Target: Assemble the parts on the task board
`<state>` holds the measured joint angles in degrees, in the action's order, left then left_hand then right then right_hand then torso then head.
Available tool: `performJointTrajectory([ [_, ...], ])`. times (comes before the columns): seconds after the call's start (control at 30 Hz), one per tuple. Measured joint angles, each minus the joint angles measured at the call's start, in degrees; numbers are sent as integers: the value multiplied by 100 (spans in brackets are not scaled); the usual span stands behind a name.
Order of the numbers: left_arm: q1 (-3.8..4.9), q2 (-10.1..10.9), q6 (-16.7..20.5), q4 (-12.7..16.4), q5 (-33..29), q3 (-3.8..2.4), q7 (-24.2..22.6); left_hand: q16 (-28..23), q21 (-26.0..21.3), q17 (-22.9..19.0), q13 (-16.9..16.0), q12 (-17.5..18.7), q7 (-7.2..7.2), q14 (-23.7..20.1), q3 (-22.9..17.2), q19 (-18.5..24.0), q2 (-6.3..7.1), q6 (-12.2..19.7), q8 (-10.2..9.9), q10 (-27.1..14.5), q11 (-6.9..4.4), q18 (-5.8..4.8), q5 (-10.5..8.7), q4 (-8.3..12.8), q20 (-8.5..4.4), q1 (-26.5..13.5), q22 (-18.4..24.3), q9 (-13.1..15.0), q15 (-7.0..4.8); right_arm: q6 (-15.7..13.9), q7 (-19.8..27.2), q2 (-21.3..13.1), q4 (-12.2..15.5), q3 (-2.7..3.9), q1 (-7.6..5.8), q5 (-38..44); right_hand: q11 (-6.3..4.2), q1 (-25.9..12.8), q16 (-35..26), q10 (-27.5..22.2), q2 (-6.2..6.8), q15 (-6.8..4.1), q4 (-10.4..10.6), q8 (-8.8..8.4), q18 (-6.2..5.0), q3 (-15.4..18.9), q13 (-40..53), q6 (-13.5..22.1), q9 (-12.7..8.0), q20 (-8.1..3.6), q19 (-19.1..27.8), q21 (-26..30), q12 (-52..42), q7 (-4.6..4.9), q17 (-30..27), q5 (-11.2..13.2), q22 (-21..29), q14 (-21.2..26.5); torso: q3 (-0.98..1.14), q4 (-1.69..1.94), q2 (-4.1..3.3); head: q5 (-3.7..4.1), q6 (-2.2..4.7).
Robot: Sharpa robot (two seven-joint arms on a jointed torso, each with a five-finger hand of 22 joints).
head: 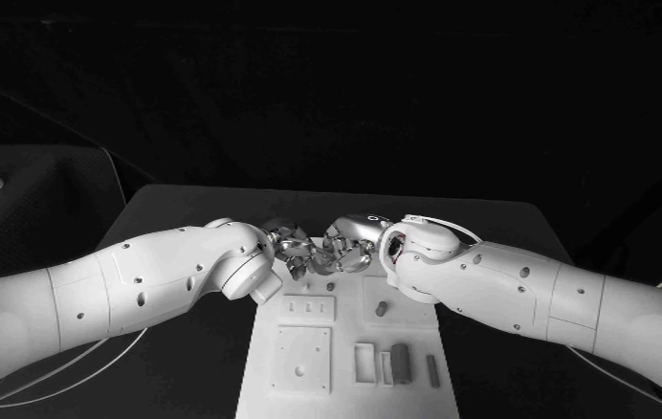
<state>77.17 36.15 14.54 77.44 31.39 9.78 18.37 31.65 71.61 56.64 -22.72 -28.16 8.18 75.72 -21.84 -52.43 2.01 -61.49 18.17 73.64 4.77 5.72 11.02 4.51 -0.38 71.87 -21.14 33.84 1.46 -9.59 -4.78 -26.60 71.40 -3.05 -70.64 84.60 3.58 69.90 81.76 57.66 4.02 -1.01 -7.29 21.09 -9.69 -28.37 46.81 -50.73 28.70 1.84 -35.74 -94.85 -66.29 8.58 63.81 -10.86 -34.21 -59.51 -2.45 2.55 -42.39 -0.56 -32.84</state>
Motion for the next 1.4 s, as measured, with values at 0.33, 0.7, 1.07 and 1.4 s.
performJointTrajectory([
  [0.33, -4, 3, -29, -17, -18, 7, 15, -2, 0, 49, 51, 133, 29, -19, -145, 22, 49, 155, -60, -84, 79, 0, -1, 70, 18, -3, -1, -24, 19, -16, -23, -5, 1, 3, -3, 1, 0, -37, 0, 0, 37, 2, -7, -1, 0, 7, 0, -26, 3, 0, 0, 0, 0, -6, 0, 1, 0, -1, -4, 0, -1, -23, 16],
  [0.7, -8, 9, -43, -28, -59, 13, 35, -36, 1, 84, 65, 193, 38, -38, -92, 44, 240, 228, -35, -129, 95, 2, 30, 107, -3, -402, -4, -66, 38, -13, -26, 4, -2, 6, -7, 2, 0, -37, 0, 1, 37, 10, 10, -19, 0, -10, 0, -35, 2, 0, 0, 0, -22, -2, 0, 1, 0, -7, -7, 0, -1, -15, 18],
  [1.07, -11, 15, -42, -38, -208, 18, 35, -36, 2, 129, 96, 288, 50, -38, 250, 44, 363, 377, -47, -240, 127, 5, 35, 73, -3, -834, -10, -129, 38, -13, -20, 12, -1, 9, -11, 1, 1, -37, 0, 0, 37, 11, 10, -19, 0, -11, 0, -35, -1, 0, 0, 0, -22, -1, 0, 0, 0, -7, -7, 0, -2, 4, 17],
  [1.4, -12, 17, -43, -40, -256, 19, 35, -36, 2, 129, 114, 315, 50, -38, 265, 65, 363, 418, -47, -293, 135, 5, 35, 89, -23, -833, -9, -145, 38, -13, -16, 11, 0, 10, -12, 1, 20, -37, 0, 20, 38, 13, 10, -1, 0, -11, 0, -34, -2, 0, 0, 0, -22, 1, 0, 1, 0, -6, -4, 0, -2, 15, 13],
])
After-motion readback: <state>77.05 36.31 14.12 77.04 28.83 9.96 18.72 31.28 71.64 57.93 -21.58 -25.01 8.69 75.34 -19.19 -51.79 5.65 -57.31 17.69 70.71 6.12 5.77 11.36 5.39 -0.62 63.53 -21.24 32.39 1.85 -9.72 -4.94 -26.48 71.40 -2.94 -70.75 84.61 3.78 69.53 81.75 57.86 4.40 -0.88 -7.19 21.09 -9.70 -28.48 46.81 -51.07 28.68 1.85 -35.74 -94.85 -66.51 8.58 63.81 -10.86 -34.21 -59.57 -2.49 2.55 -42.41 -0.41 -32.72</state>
